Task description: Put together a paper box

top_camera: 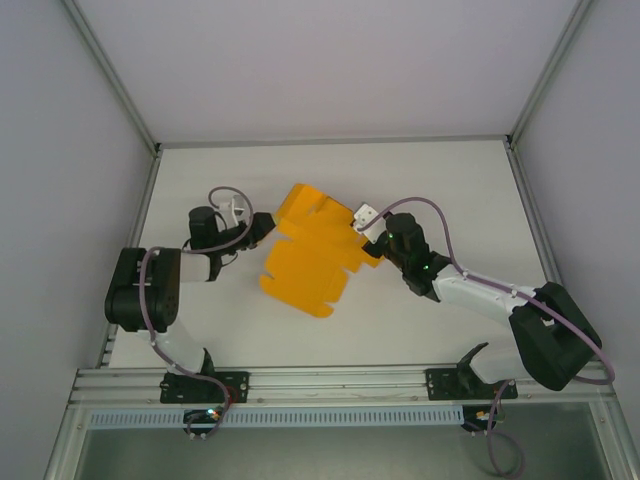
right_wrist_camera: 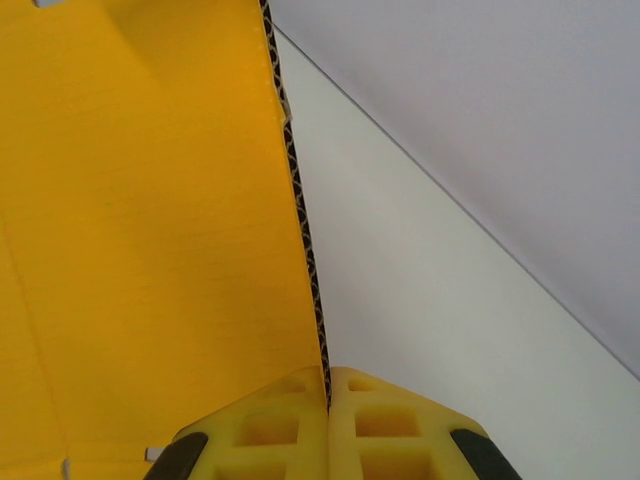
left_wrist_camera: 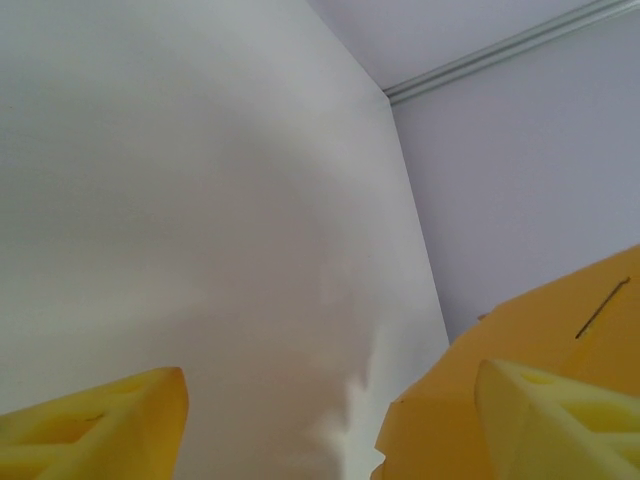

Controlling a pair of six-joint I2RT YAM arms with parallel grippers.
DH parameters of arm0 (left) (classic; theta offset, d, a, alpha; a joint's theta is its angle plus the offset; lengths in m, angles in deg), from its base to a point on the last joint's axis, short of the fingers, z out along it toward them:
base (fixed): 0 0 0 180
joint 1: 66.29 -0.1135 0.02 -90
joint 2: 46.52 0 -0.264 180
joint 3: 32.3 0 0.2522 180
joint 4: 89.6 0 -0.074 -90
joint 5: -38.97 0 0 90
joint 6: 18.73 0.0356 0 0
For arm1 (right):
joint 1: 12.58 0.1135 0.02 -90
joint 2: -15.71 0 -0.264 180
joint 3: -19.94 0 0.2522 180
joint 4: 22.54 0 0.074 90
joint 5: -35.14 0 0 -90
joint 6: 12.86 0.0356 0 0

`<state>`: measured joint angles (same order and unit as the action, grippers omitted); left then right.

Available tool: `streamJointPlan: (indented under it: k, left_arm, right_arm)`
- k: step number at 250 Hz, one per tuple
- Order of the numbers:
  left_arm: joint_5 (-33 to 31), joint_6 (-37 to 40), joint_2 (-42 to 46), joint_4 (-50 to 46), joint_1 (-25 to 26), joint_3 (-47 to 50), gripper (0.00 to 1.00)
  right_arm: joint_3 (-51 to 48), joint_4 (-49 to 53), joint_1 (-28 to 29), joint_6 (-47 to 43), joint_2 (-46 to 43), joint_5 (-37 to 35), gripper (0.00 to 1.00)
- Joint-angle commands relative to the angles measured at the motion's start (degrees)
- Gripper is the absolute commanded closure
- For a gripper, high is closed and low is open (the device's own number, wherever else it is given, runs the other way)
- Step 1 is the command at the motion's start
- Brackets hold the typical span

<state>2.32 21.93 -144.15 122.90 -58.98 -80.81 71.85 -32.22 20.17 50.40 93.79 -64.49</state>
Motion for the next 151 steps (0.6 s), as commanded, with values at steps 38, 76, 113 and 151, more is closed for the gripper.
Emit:
streamJointPlan:
  k: [38, 76, 113, 151]
  left_arm:
    - [6.88, -0.69, 1.56, 9.55, 4.01, 1.97, 0.25]
    - [7.40, -0.05, 1.16, 9.27, 5.22, 1.13, 0.25]
    - [5.94, 3.39, 0.12, 3.42, 6.53, -0.85, 0.28]
    - [3.37, 7.56, -0.50, -0.90, 7.98, -2.87, 0.34]
  right_arm:
    - [2.73, -0.65, -0.50, 2.90, 1.10, 0.04, 1.00]
    - [2.89, -1.06, -0.50, 3.75, 1.42, 0.40, 1.00]
    - [2.81, -1.35, -0.32, 4.53, 0.80, 2.77, 1.00]
    - [2.64, -1.33, 0.03, 4.59, 0.49, 6.69, 1.00]
